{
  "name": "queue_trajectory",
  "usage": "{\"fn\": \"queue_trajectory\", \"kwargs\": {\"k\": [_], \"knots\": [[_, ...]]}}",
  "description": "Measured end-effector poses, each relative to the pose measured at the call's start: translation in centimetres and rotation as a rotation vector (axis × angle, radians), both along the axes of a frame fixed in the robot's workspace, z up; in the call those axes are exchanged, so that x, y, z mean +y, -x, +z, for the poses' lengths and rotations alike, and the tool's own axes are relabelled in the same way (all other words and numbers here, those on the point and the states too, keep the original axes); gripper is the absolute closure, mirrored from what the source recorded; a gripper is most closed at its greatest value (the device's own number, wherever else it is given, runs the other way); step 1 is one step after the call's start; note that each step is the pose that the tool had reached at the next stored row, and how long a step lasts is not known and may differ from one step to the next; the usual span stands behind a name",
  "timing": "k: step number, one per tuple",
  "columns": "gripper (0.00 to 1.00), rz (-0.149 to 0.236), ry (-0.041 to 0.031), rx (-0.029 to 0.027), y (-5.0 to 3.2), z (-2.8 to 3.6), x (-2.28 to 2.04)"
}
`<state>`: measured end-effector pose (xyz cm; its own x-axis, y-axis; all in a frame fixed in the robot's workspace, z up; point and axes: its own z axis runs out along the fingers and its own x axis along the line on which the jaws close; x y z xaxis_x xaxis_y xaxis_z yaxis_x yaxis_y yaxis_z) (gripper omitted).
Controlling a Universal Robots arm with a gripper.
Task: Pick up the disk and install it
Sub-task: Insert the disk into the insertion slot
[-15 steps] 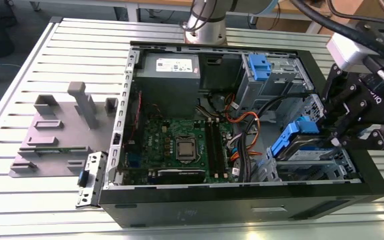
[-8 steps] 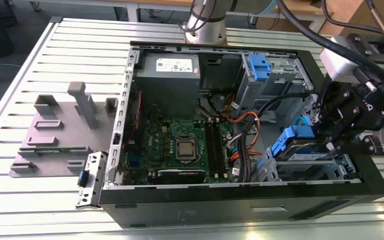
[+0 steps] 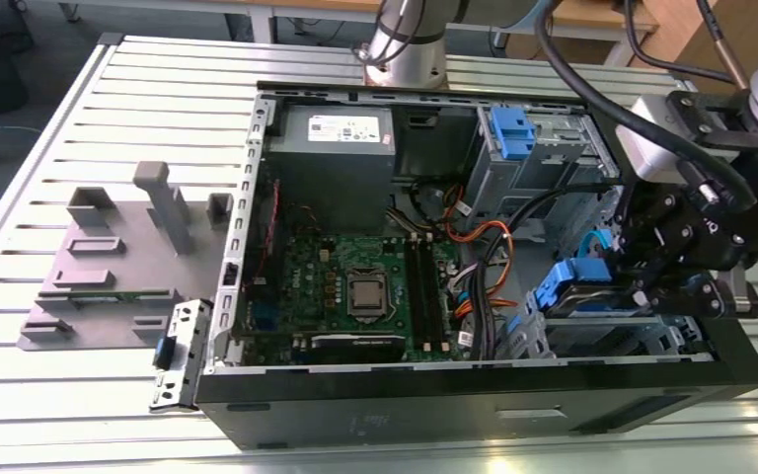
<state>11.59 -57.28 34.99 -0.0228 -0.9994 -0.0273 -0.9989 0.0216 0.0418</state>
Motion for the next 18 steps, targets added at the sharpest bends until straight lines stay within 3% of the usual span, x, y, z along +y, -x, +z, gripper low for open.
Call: {"fn": "queue_trajectory", "kwargs": {"k": [3, 18], "knots": [[0.65, 0.000, 0.0030, 0.0005, 0.00, -0.28, 0.00], [0.58, 0.000, 0.0030, 0.0006, 0.00, -0.30, 0.00]]}}
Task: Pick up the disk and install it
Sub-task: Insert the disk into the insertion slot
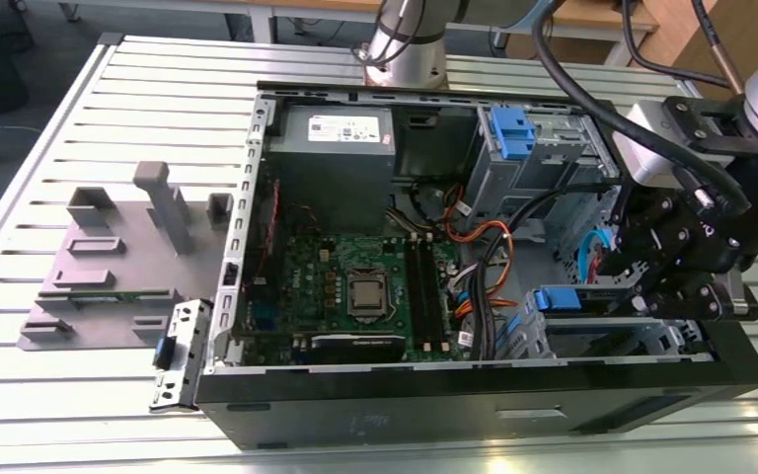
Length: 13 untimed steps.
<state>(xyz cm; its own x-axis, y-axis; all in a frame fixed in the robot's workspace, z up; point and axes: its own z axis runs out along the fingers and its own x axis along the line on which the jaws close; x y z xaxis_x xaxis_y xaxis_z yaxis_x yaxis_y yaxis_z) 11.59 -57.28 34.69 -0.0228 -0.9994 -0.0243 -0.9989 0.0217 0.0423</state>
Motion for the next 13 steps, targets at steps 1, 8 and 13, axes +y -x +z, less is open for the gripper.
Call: {"fn": "queue_trajectory", "kwargs": {"k": [1, 8, 13], "knots": [[0.58, 0.000, 0.0000, 0.0000, 0.00, 0.00, 0.00], [0.58, 0.000, -0.0001, 0.0000, 0.00, 0.92, 0.00], [0.58, 0.000, -0.0029, -0.0003, 0.00, 0.91, 0.00]]}}
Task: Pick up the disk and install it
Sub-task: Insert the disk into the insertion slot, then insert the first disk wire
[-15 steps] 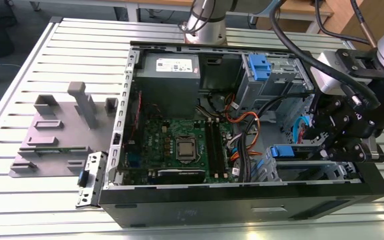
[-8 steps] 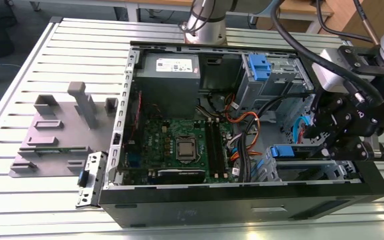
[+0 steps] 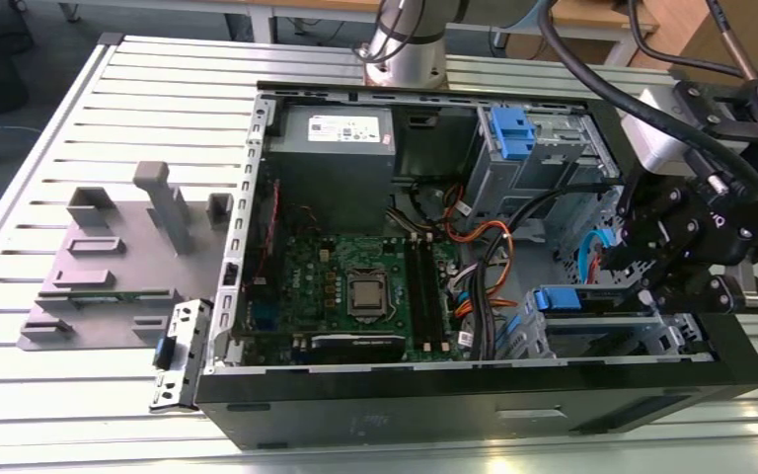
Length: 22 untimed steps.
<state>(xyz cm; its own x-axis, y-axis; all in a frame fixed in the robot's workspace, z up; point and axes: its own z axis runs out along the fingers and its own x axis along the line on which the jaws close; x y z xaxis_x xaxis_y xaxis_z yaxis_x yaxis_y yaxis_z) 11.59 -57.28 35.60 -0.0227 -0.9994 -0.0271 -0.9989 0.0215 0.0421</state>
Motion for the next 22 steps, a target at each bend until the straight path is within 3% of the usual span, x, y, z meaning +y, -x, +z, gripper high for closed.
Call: {"fn": "queue_trajectory", "kwargs": {"k": [12, 22], "knots": [[0.58, 0.001, -0.0001, -0.0001, 0.00, 0.00, 0.00], [0.58, 0.001, -0.0004, -0.0001, 0.00, 0.71, 0.01]]}}
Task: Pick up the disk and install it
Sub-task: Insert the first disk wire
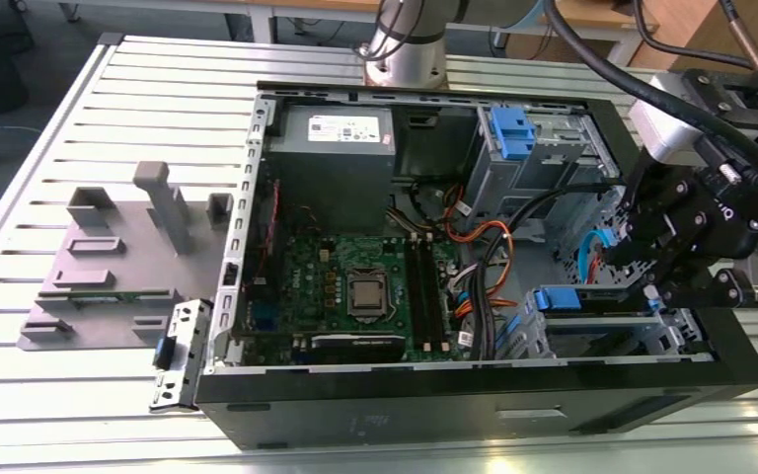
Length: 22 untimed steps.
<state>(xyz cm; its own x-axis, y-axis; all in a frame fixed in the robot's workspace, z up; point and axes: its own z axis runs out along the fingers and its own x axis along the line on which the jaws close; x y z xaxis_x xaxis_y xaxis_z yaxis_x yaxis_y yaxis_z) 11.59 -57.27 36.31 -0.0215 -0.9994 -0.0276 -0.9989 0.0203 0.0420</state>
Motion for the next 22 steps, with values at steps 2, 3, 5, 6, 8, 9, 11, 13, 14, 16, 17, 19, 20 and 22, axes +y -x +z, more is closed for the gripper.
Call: {"fn": "queue_trajectory", "kwargs": {"k": [2, 3, 5, 6, 8, 9, 11, 13, 14, 16, 17, 19, 20, 22], "knots": [[0.58, 0.000, 0.0004, 0.0000, 0.00, 0.03, 0.09], [0.58, 0.000, 0.0003, 0.0000, 0.00, 0.02, 0.16], [0.58, 0.000, 0.0004, 0.0000, -0.01, 0.03, 0.39], [0.58, 0.000, 0.0004, 0.0000, -0.01, 0.03, 0.54], [0.58, 0.000, 0.0003, 0.0000, 0.00, 0.02, 0.82], [0.58, 0.000, 0.0003, 0.0000, 0.00, 0.05, 0.90], [0.58, 0.000, 0.0004, 0.0000, 0.00, 0.33, 0.95], [0.58, 0.000, 0.0003, 0.0001, 0.00, 0.79, 0.99], [0.58, 0.000, 0.0002, 0.0000, 0.00, 1.00, 1.01], [0.58, 0.000, 0.0003, -0.0001, 0.00, 1.25, 1.06], [0.58, 0.000, 0.0000, -0.0001, 0.00, 1.25, 1.10], [0.58, 0.000, 0.0000, 0.0000, 0.00, 1.15, 1.13], [0.58, 0.000, 0.0000, 0.0000, 0.00, 1.03, 1.17], [0.58, 0.000, 0.0003, 0.0000, 0.00, 0.82, 1.31]]}}
